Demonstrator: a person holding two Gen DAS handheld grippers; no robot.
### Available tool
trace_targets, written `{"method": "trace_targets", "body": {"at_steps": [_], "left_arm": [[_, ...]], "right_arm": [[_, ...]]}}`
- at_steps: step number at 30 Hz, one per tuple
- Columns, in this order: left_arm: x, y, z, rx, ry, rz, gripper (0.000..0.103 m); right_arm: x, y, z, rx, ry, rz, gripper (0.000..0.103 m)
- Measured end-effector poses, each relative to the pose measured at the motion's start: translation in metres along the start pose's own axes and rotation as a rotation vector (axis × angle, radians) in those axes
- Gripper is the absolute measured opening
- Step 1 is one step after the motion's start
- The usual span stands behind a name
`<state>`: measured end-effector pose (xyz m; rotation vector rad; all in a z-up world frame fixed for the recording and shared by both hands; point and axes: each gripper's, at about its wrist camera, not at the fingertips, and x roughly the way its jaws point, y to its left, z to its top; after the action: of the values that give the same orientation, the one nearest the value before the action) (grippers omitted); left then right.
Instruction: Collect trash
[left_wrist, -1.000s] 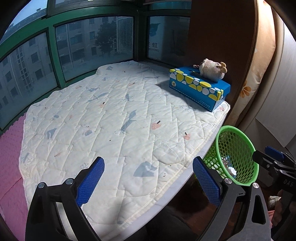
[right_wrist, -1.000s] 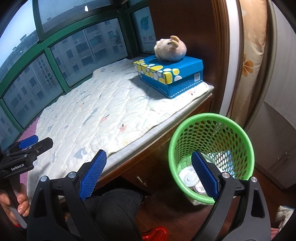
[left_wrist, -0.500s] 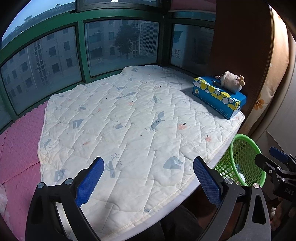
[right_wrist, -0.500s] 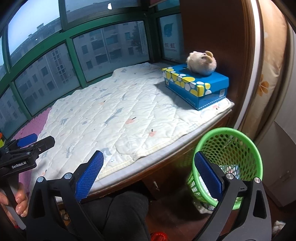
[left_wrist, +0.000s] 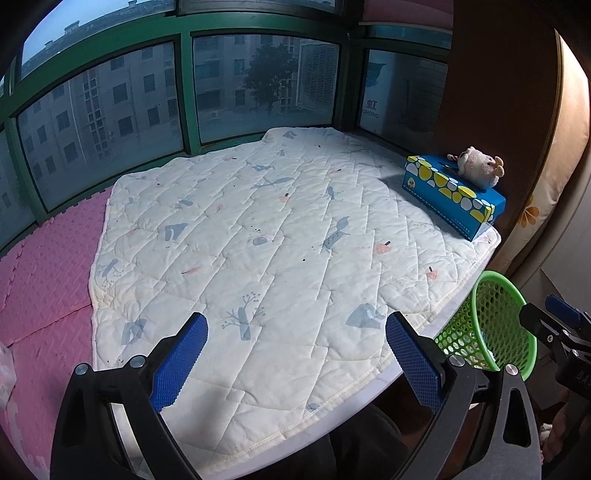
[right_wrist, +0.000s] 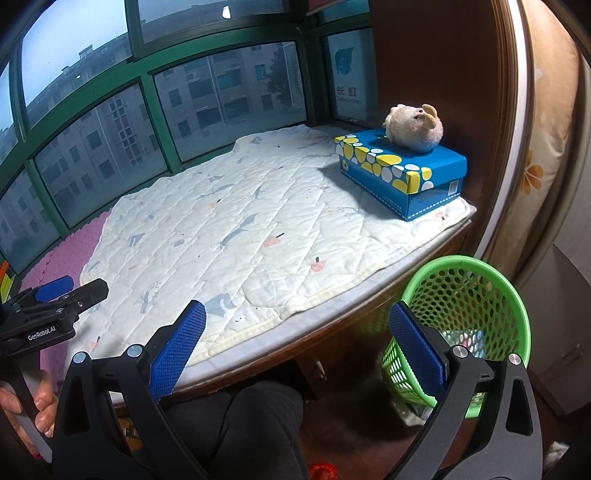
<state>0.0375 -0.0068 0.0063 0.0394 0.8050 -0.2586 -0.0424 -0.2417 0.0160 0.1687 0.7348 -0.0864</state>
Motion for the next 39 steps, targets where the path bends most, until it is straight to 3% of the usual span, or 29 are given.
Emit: {"method": "trace_targets", "body": {"at_steps": [39], "left_arm": [[-0.012, 0.009, 0.003, -0.048, -0.03, 0.084, 0.094]], "right_arm": [[-0.001, 0.011, 0.001, -0.023, -0.008, 0.035, 0.098]]}}
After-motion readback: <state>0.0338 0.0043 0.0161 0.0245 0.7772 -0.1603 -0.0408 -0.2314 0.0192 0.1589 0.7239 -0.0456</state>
